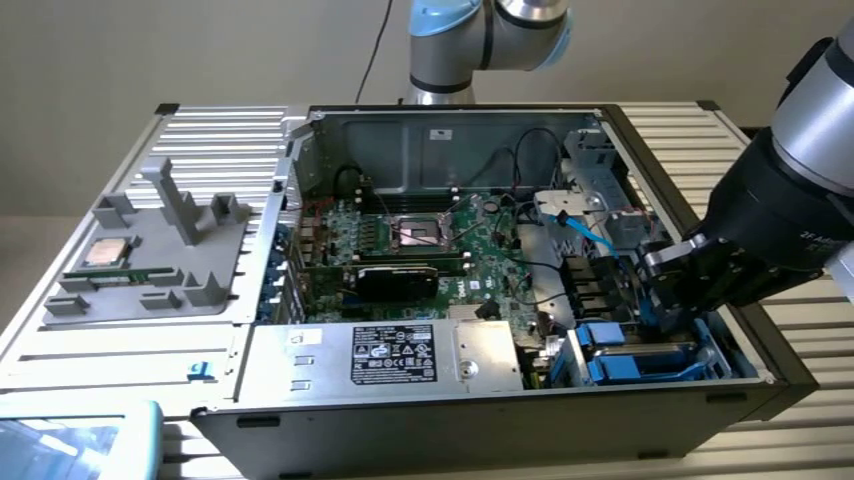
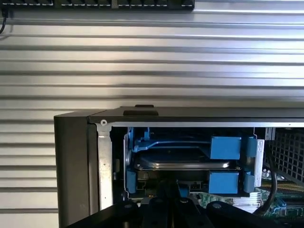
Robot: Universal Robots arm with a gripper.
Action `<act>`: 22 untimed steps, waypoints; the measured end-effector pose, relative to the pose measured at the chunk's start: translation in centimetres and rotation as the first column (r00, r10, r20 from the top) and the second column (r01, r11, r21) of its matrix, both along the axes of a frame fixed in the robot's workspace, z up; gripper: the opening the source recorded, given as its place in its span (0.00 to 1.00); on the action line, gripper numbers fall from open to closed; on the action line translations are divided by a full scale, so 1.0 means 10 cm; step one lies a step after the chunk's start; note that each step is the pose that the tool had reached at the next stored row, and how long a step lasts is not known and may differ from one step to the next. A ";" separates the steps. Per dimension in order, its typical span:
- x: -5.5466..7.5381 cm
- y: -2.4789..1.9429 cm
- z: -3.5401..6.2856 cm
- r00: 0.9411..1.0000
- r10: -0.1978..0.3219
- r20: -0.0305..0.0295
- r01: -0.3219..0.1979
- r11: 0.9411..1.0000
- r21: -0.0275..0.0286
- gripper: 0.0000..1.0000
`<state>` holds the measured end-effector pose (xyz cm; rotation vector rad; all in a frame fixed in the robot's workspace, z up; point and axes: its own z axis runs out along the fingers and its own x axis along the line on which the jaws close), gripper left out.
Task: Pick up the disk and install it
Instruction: 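Insert the second disk wire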
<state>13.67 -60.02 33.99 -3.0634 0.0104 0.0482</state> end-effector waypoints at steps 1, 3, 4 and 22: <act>0.00 -0.002 0.043 1.000 0.000 -0.002 0.000 1.000 0.000 0.11; 0.00 -0.006 0.141 1.000 0.000 -0.004 0.000 1.000 -0.001 0.11; 0.00 -0.005 0.178 1.000 0.000 -0.005 0.000 1.000 -0.001 0.11; -0.06 0.365 0.580 1.000 0.000 -0.007 0.000 0.999 -0.043 0.11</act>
